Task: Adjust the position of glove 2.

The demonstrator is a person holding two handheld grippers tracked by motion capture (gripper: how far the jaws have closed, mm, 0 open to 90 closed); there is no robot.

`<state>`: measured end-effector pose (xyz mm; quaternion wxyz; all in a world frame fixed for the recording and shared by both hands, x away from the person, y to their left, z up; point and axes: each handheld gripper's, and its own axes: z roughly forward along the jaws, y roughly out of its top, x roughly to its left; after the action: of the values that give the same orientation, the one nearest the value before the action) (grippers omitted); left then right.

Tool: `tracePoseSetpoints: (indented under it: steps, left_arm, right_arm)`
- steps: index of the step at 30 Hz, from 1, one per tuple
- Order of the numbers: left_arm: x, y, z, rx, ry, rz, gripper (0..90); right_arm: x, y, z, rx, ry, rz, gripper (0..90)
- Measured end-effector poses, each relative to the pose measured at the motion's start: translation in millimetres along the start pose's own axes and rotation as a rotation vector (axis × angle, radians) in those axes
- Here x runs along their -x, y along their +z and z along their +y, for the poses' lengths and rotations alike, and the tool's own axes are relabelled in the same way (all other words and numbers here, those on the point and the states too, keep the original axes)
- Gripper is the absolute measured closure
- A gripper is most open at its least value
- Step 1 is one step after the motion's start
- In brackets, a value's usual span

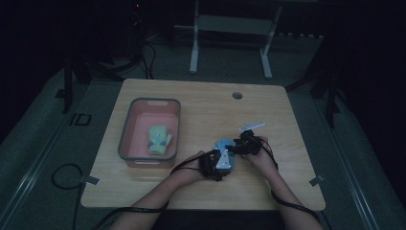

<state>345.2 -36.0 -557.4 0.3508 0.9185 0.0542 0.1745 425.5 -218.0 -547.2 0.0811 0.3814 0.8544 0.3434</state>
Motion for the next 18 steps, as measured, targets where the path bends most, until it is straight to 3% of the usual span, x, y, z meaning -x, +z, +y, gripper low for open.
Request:
tracePoseSetpoints:
  steps: [5,8,12,18]
  left_arm:
    - [-3.1,-0.1,1.0,-0.012,0.002,-0.009,62.9]
    - [-5.6,-0.6,0.5,-0.006,-0.022,-0.02,69.3]
    - [-8.6,-1.5,0.6,-0.003,-0.041,-0.032,72.9]
    - [-12.3,-4.4,6.8,-0.017,-0.047,-0.038,74.9]
  right_arm:
    - [-2.1,0.7,-3.8,0.002,-0.001,0.009,47.4]
    - [-4.2,0.9,-4.1,-0.002,0.013,0.044,60.5]
    - [-7.2,2.7,-2.5,-0.018,0.025,0.08,72.9]
    - [-4.6,0.3,2.7,-0.005,0.067,0.098,80.9]
